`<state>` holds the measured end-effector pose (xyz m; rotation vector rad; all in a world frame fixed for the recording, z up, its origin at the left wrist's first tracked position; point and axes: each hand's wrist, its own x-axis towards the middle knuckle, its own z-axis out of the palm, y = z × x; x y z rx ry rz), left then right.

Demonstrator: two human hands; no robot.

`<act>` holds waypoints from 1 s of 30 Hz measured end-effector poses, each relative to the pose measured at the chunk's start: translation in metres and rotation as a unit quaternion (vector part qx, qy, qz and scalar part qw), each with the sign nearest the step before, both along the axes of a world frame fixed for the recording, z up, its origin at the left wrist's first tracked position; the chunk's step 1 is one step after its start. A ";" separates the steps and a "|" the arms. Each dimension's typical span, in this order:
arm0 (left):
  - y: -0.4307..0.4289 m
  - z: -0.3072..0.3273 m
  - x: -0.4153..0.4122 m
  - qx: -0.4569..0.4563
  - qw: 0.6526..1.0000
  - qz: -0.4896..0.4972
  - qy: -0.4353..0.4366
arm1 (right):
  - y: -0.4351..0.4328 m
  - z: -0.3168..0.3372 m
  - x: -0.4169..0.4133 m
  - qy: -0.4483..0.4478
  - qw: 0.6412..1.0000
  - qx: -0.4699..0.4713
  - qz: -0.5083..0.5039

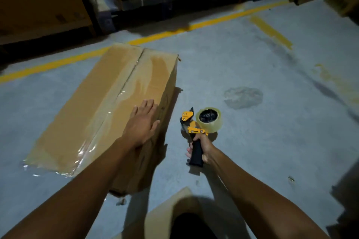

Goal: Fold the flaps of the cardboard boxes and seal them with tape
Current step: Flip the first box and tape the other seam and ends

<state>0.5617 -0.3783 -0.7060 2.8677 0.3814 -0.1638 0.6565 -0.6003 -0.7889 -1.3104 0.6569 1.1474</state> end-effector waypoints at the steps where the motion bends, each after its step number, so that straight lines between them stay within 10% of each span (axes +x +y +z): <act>1: -0.002 -0.007 0.000 0.011 1.000 0.002 -0.011 | 0.003 -0.011 0.008 0.007 1.000 -0.001 -0.008; 21: 0.004 -0.011 -0.008 -0.029 0.999 -0.014 -0.020 | -0.001 -0.045 0.016 -0.084 0.982 -0.157 -0.061; 25: 0.011 0.004 -0.028 -0.050 0.998 -0.019 0.015 | 0.013 0.010 -0.023 -0.328 0.914 -0.235 0.047; 30: 0.025 0.001 -0.098 -0.054 0.998 0.015 -0.013 | 0.076 0.075 -0.099 -0.643 0.746 -0.109 0.135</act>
